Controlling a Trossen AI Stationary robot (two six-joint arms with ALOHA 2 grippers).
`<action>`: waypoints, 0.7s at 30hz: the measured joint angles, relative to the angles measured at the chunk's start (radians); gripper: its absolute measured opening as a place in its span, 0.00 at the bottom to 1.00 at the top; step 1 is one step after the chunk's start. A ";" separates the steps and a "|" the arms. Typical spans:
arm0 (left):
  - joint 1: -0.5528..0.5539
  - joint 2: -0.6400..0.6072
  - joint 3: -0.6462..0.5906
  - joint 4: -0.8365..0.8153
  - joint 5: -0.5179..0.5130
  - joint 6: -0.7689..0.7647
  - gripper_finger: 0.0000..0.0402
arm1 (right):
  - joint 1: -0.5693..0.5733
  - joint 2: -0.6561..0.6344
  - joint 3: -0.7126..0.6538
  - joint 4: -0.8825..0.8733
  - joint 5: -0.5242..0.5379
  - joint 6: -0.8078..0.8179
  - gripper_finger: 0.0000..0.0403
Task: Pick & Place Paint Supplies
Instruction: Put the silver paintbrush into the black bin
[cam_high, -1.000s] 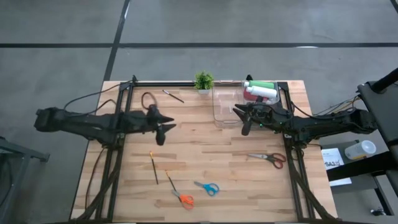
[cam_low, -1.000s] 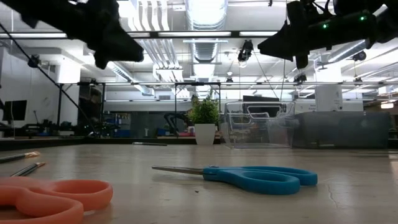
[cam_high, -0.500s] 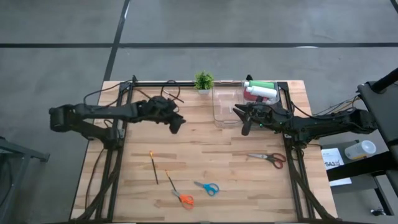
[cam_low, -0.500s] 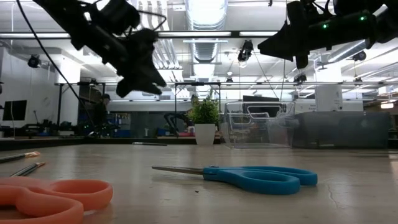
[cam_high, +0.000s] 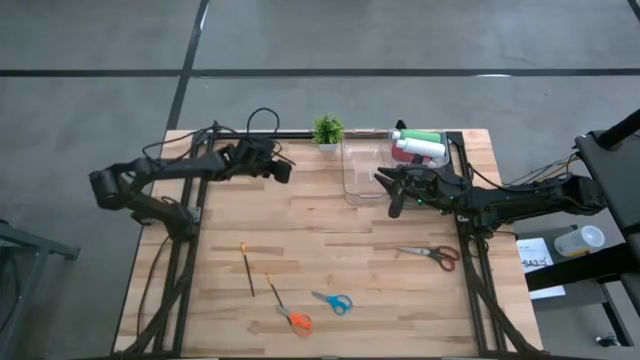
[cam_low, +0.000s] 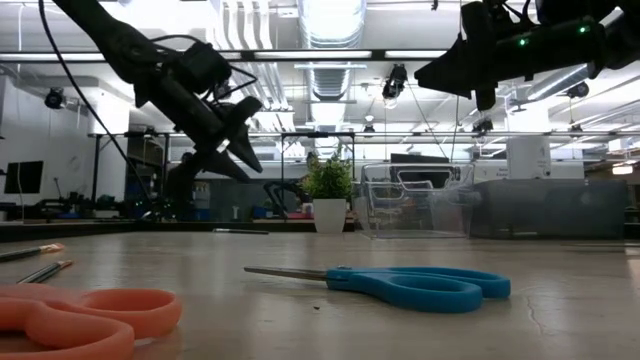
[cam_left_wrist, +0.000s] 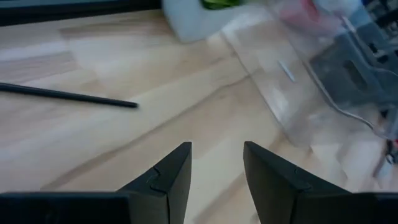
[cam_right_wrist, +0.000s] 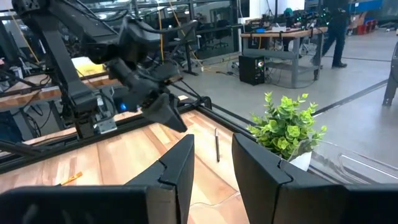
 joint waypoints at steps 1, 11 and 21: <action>0.009 0.002 0.002 -0.005 0.000 0.002 0.39 | 0.000 0.000 0.000 0.000 0.000 0.000 0.27; 0.039 0.093 0.061 -0.009 0.005 0.067 0.39 | 0.000 0.000 0.000 0.000 0.000 0.000 0.27; 0.080 0.258 0.172 -0.092 0.069 0.081 0.39 | 0.000 0.000 0.000 0.000 0.000 0.000 0.27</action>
